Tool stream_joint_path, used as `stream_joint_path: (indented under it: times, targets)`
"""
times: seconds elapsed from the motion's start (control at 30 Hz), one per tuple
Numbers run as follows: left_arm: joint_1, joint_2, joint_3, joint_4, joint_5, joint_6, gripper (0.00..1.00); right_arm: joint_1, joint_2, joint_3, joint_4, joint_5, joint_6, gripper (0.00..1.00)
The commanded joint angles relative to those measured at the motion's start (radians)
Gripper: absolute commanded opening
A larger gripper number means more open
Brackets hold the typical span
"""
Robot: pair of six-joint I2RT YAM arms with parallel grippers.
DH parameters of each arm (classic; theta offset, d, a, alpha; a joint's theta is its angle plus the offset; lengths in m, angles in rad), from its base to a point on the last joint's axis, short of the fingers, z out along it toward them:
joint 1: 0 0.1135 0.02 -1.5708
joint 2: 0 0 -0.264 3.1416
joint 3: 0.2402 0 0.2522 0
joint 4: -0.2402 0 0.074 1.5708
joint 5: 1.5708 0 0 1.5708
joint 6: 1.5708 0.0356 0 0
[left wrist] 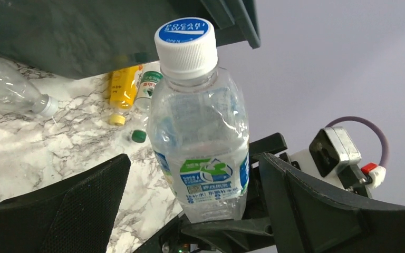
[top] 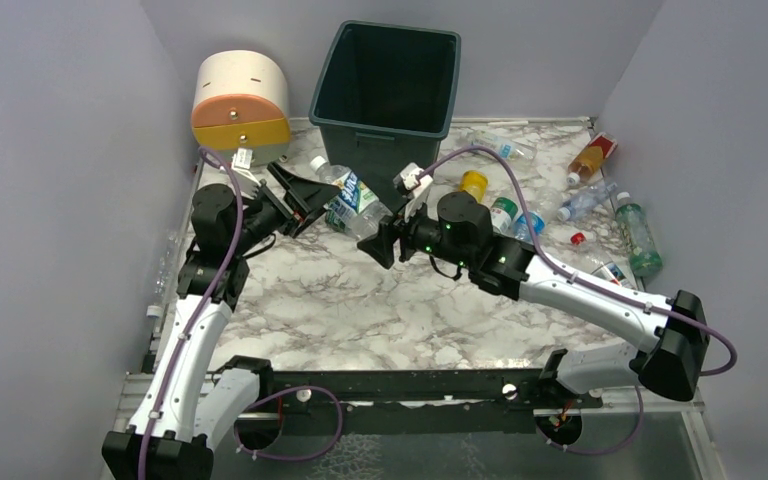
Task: Put the plastic bottles in the bin
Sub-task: Pick up the plastic bottle at the center of the board.
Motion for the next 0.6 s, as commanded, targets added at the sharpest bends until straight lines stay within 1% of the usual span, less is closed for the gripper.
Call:
stream_joint_path:
  times: [0.0, 0.33, 0.47, 0.57]
  targets:
    - [-0.003, 0.017, -0.018, 0.067, -0.032, -0.005, 0.99, 0.007, 0.033, 0.042, 0.031, -0.065, 0.026, 0.57]
    - [-0.004, 0.051, -0.042, 0.136, -0.029, -0.019, 0.99, 0.070, 0.099, 0.106, 0.048, -0.049, 0.027, 0.57]
    - [-0.004, 0.052, -0.055, 0.162, -0.016, -0.024, 0.88, 0.074, 0.112, 0.118, 0.044, -0.033, 0.024, 0.58]
    - [-0.004, 0.051, -0.056, 0.162, -0.014, -0.025, 0.72, 0.074, 0.114, 0.120, 0.037, -0.025, 0.026, 0.61]
